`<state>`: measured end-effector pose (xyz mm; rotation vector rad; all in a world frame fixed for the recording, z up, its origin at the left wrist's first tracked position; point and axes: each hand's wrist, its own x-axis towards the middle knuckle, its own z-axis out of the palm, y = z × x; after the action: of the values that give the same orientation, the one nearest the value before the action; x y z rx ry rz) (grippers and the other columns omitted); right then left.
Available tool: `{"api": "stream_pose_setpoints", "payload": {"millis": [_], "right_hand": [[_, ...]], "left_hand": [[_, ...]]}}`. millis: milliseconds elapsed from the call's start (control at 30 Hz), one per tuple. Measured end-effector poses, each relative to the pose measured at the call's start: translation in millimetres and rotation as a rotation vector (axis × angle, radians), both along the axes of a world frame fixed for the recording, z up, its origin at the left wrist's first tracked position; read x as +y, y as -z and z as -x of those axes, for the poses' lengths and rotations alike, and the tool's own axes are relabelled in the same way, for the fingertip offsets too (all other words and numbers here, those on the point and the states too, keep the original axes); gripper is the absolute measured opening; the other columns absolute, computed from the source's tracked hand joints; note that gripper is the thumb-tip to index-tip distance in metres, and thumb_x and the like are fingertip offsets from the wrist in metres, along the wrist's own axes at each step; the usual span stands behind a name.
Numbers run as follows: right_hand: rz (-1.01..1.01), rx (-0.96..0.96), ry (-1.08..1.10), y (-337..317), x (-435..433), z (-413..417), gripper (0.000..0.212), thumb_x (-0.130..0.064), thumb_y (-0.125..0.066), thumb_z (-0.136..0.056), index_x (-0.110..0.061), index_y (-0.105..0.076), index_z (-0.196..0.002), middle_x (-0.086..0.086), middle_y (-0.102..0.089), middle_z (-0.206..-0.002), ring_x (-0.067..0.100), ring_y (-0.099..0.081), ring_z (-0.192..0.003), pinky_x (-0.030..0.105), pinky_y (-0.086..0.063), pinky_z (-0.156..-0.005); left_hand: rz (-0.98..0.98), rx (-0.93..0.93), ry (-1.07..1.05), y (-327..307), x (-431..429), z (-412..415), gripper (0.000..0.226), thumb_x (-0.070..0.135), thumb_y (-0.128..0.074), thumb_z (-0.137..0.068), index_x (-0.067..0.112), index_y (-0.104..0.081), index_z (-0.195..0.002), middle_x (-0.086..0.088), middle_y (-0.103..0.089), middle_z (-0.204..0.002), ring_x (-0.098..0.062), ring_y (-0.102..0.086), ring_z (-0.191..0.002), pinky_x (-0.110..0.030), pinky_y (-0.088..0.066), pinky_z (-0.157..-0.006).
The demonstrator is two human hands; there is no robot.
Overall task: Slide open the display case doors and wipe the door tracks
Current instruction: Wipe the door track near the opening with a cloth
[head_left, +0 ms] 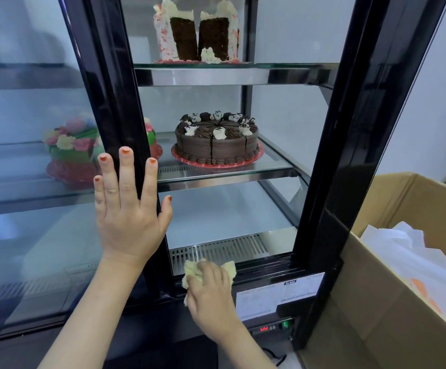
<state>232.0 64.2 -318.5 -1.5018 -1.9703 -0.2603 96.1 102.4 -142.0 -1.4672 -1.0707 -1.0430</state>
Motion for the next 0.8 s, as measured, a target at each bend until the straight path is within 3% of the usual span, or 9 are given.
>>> {"api": "stream_pose_setpoints", "payload": {"millis": [133,300,433,567,667,733,800], "right_hand": [[-0.001,0.009,0.031,-5.7,1.6,-45.5,0.023,-0.029,-0.047,-0.072,-0.021,-0.068,-0.074,0.005,-0.060,-0.092,0.022,-0.051,-0.086,0.030,-0.044,-0.074],[0.018,-0.007,0.184,-10.6,9.4,-121.7,0.026,-0.029,-0.044,-0.076,-0.021,-0.069,-0.071,0.000,-0.059,-0.086,0.022,-0.053,-0.071,0.032,-0.030,-0.069],[0.038,0.029,0.247,-9.2,9.5,-156.6,0.031,-0.027,-0.040,-0.081,-0.012,-0.066,-0.070,0.005,-0.057,-0.089,0.024,-0.053,-0.071,0.031,-0.043,-0.059],[-0.022,0.029,0.336,-9.2,8.7,-142.3,0.028,-0.022,-0.040,-0.074,-0.006,-0.061,-0.065,0.013,-0.059,-0.083,0.029,-0.053,-0.069,0.035,-0.046,-0.062],[-0.071,0.013,0.384,-3.1,6.2,-129.6,0.025,-0.018,-0.039,-0.071,-0.006,-0.059,-0.063,0.012,-0.056,-0.076,0.030,-0.052,-0.069,0.038,-0.035,-0.072],[-0.066,-0.018,0.387,-4.5,7.9,-131.6,0.019,-0.014,-0.044,-0.070,-0.007,-0.060,-0.063,0.011,-0.056,-0.074,0.029,-0.054,-0.066,0.039,-0.040,-0.072],[-0.055,-0.038,0.395,-10.3,15.1,-139.1,0.007,-0.006,-0.060,-0.066,-0.006,-0.058,-0.059,0.011,-0.054,-0.069,0.028,-0.053,-0.058,0.040,-0.049,-0.056]], "left_hand": [[-0.005,0.007,-0.004,-0.3,0.4,0.8,0.065,0.027,-0.050,-0.091,0.009,-0.021,-0.146,-0.024,-0.019,-0.146,-0.032,0.005,-0.142,-0.042,-0.002,-0.116],[-0.004,0.011,-0.008,0.1,0.4,1.6,0.066,0.026,-0.051,-0.090,0.009,-0.020,-0.147,-0.025,-0.019,-0.146,-0.032,0.005,-0.142,-0.043,-0.002,-0.116],[-0.004,0.010,0.004,-0.3,0.0,1.0,0.065,0.025,-0.051,-0.091,0.007,-0.022,-0.146,-0.028,-0.025,-0.144,-0.033,0.004,-0.142,-0.043,-0.003,-0.116],[0.003,0.004,-0.003,-0.9,-0.7,0.1,0.065,0.026,-0.050,-0.091,0.006,-0.022,-0.146,-0.031,-0.028,-0.143,-0.033,0.005,-0.142,-0.043,-0.002,-0.116],[0.010,-0.001,-0.004,-0.8,-1.5,-0.3,0.065,0.025,-0.050,-0.091,0.006,-0.022,-0.146,-0.032,-0.029,-0.143,-0.033,0.006,-0.142,-0.044,-0.002,-0.117],[0.009,0.002,-0.002,-0.9,-1.7,-0.4,0.064,0.024,-0.050,-0.091,0.004,-0.024,-0.145,-0.032,-0.028,-0.143,-0.034,0.006,-0.142,-0.044,-0.002,-0.117],[0.011,0.005,-0.004,-1.4,-2.1,0.0,0.063,0.024,-0.051,-0.091,0.003,-0.026,-0.145,-0.032,-0.027,-0.143,-0.034,0.005,-0.142,-0.044,-0.001,-0.117]]}}
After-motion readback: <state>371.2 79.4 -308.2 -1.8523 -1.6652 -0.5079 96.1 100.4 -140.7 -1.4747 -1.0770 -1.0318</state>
